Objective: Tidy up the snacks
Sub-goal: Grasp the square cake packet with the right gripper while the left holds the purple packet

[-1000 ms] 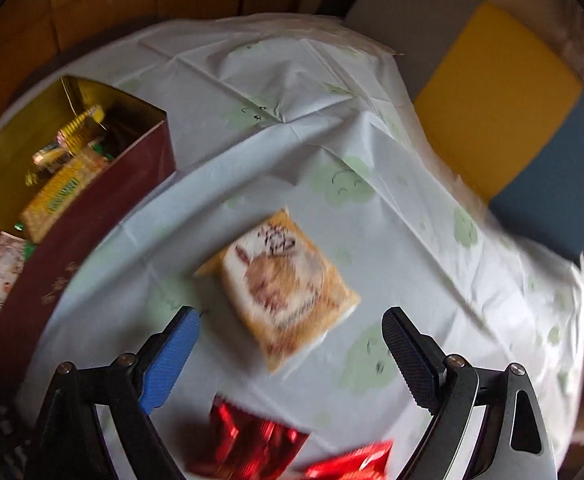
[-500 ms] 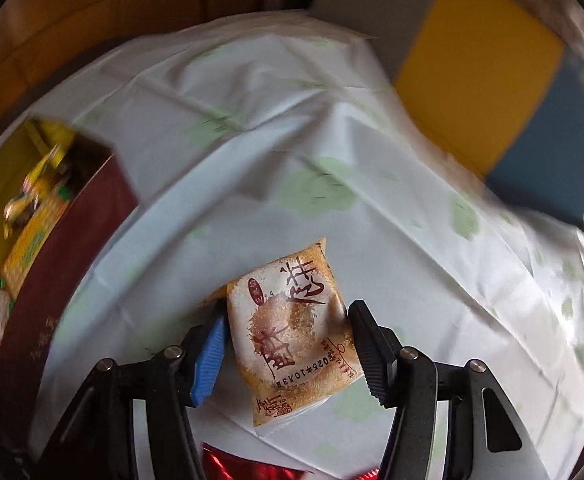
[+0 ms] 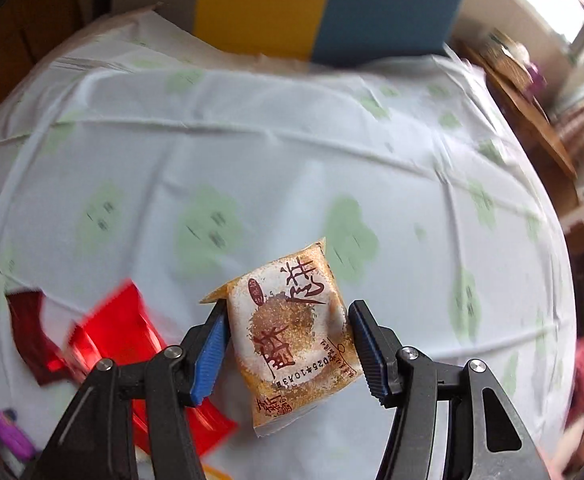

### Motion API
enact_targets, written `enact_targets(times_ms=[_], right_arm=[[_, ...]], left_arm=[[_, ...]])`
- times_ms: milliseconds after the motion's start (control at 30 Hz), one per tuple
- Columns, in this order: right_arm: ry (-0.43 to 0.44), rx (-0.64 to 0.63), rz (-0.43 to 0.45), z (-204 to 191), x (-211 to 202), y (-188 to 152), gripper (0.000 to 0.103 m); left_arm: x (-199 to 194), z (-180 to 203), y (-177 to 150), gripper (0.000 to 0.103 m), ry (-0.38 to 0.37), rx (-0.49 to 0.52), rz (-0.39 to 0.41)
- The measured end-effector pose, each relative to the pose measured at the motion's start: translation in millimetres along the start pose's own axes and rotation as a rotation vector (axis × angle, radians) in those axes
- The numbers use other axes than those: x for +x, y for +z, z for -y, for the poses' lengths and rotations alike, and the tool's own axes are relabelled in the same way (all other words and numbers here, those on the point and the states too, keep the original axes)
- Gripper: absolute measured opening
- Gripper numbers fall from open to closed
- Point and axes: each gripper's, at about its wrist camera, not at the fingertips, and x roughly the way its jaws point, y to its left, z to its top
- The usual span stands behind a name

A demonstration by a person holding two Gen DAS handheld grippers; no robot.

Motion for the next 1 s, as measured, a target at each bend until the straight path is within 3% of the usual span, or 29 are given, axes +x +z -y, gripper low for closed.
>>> enact_targets(times_ms=[67, 233, 533, 800, 1000], right_arm=[[0.009, 0.022, -0.033, 6.3, 6.1, -16.4, 0.061], [-0.005, 0.03, 0.032, 0.8, 3.8, -32.7, 0.061], [-0.022, 0.016, 0.045, -4.0, -0.2, -39.5, 0.063], [0.034, 0.065, 0.03, 10.7, 10.1, -36.6, 0.063], [0.003, 0.032, 0.037, 3.1, 6.8, -37.0, 0.062]], left_arm=[[0.1, 0.5, 0.1, 0.042, 0.003, 0.0, -0.001], [1.0, 2.5, 2.8, 0.042, 0.018, 0.012, -0.017], [2.1, 5.2, 7.1, 0.042, 0.044, 0.016, -0.046], [-1.6, 4.2, 11.0, 0.041, 0.041, -0.009, -0.08], [-15.6, 4.9, 15.7, 0.041, 0.033, -0.034, -0.068]])
